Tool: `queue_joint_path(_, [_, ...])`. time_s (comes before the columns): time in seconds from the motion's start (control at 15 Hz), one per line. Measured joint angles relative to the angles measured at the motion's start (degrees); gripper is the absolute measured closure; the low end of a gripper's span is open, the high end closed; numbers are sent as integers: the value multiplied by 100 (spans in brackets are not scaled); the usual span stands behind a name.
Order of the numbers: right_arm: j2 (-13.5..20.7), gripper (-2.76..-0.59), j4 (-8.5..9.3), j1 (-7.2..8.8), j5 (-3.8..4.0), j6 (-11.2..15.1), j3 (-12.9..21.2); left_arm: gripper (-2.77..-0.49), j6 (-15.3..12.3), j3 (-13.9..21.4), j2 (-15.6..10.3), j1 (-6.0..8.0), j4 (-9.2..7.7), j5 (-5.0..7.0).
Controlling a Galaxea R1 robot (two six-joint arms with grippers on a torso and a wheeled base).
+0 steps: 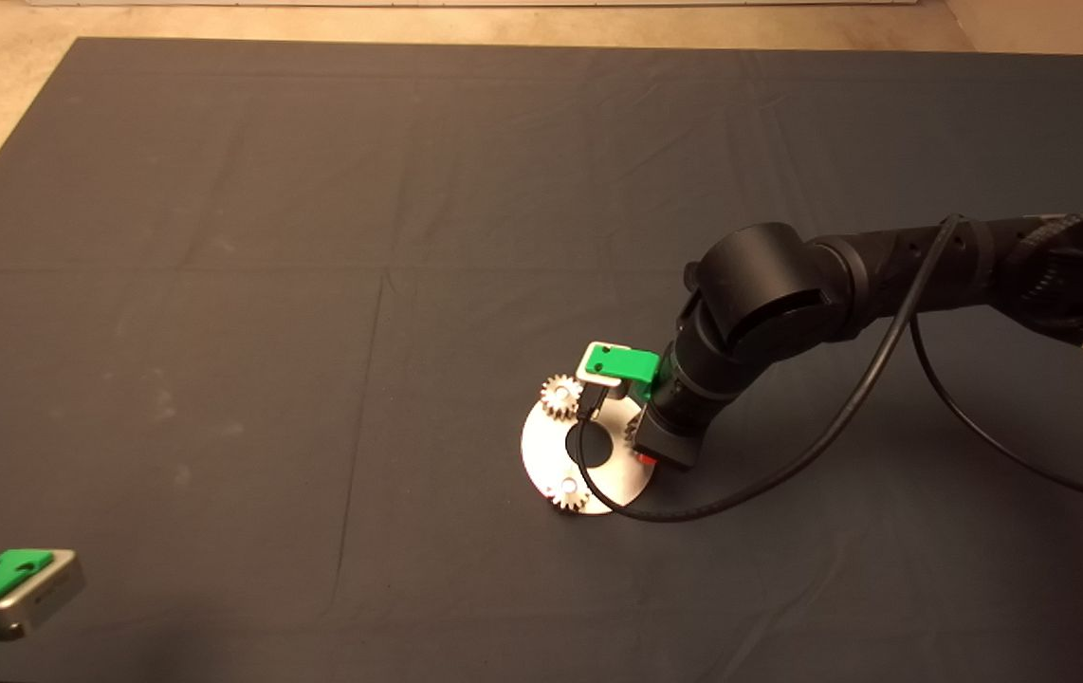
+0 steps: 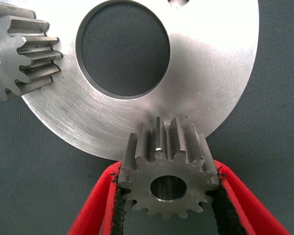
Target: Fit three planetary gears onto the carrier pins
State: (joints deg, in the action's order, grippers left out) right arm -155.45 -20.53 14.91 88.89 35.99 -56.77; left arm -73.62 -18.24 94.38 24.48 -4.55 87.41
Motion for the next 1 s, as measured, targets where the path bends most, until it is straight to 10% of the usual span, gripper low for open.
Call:
queue_joint_path(0.73, [-26,-130,11,77,-100,4,2,-218,5,0,0,0,1,0])
queue_joint_path(1.0, [-26,-144,395,591,-105,91,219,-218,5,0,0,0,1,0])
